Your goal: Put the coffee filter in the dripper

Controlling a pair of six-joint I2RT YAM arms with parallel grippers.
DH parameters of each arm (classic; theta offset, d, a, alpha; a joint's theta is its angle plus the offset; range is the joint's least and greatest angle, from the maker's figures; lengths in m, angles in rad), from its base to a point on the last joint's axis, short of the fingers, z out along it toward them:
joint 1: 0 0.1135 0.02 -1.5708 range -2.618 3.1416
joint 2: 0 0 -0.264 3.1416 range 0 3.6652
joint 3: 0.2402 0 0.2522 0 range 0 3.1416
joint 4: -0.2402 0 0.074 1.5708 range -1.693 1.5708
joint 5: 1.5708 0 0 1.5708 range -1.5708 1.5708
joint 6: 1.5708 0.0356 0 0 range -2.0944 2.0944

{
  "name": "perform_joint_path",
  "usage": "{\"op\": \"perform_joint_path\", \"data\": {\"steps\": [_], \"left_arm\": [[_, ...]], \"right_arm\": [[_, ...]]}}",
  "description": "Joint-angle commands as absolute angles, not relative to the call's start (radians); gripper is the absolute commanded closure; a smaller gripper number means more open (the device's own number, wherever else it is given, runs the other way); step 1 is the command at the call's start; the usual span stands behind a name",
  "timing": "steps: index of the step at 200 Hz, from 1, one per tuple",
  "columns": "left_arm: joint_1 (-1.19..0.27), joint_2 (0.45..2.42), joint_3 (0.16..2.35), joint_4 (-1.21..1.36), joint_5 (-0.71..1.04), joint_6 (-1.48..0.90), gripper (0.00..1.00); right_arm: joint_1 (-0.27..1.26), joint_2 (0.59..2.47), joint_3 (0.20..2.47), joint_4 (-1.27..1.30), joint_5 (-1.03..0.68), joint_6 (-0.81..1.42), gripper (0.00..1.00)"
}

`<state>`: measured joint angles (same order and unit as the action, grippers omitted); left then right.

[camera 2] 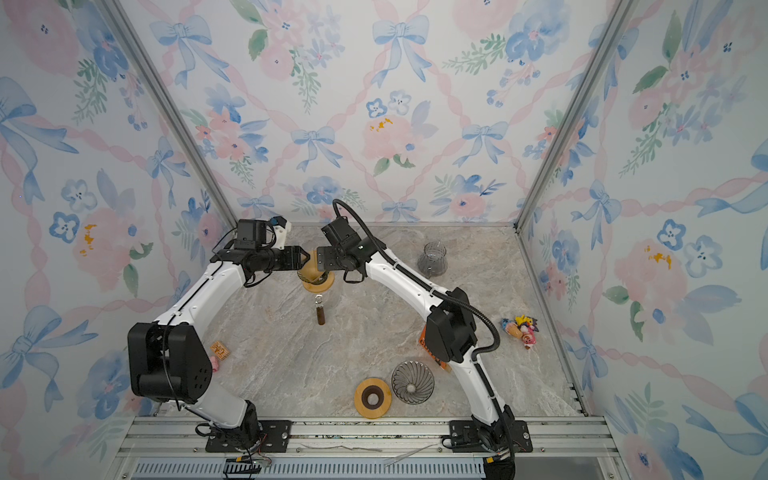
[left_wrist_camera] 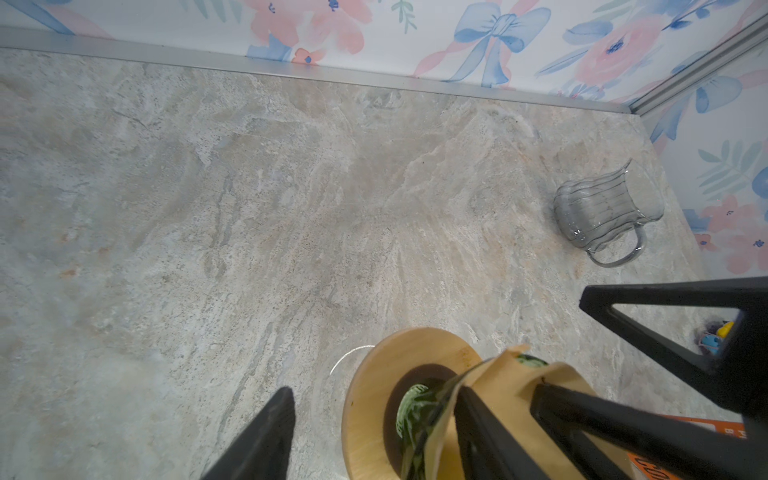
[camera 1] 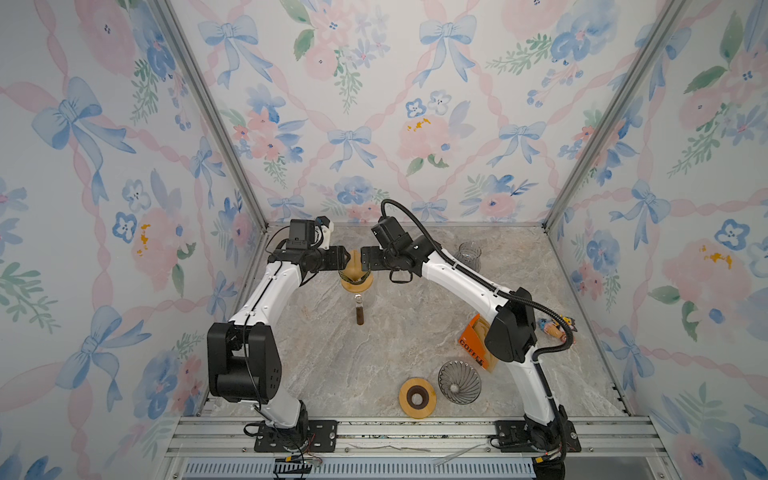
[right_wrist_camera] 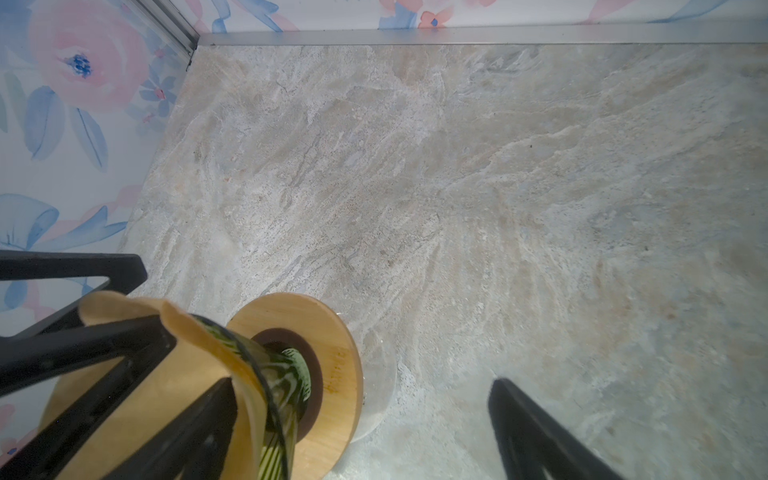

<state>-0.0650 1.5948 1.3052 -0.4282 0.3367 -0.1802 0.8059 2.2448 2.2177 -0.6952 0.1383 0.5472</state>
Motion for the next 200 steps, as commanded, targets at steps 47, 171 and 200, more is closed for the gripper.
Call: {"op": "perform_joint_path", "data": {"steps": [47, 171, 200], "left_arm": [[-0.064, 1.606, 1.289, -0.439, 0.321, -0.192, 0.38], [-0.069, 1.601, 1.282, -0.440, 0.332, -0.191, 0.40], [-0.069, 1.599, 1.281, -0.439, 0.327, -0.190, 0.42]], "right_arm": [[0.809, 2.219, 2.193, -0.651, 0.110, 0.516, 0.03], [0.823, 2.313, 2.311, -0.728, 0.106, 0.519, 0.04], [0.823, 2.313, 2.312, -0.752, 0.147, 0.523, 0.03]]}}
